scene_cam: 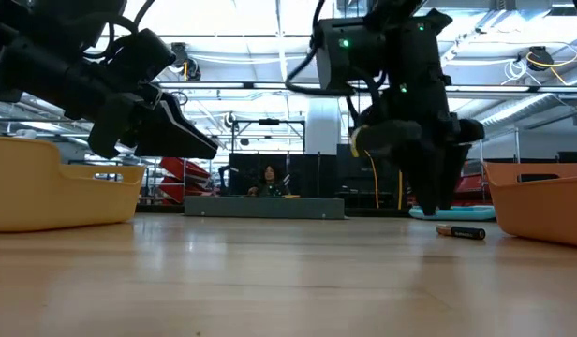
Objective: Sort batteries
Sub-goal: Put the black battery into the orange bin
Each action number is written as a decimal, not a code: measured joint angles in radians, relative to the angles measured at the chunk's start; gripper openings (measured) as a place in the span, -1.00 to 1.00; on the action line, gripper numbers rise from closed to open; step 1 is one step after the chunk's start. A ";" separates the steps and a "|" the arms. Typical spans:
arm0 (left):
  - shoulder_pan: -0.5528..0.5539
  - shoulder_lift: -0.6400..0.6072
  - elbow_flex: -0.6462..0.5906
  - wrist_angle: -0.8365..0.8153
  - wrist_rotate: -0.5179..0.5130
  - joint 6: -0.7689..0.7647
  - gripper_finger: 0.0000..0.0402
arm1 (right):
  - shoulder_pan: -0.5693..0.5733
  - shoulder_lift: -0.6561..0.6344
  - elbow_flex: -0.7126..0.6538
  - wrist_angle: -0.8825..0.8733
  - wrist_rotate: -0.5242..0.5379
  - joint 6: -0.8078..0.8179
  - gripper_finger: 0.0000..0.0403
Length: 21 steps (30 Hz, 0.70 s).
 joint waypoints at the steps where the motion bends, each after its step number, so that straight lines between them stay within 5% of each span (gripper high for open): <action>1: 0.000 0.000 0.000 0.000 0.008 0.000 -0.27 | -0.002 0.000 -0.009 0.001 0.000 0.000 -0.25; 21: 0.000 0.000 0.000 -0.005 0.011 -0.009 -0.27 | -0.009 0.000 -0.077 0.080 -0.028 -0.007 -0.34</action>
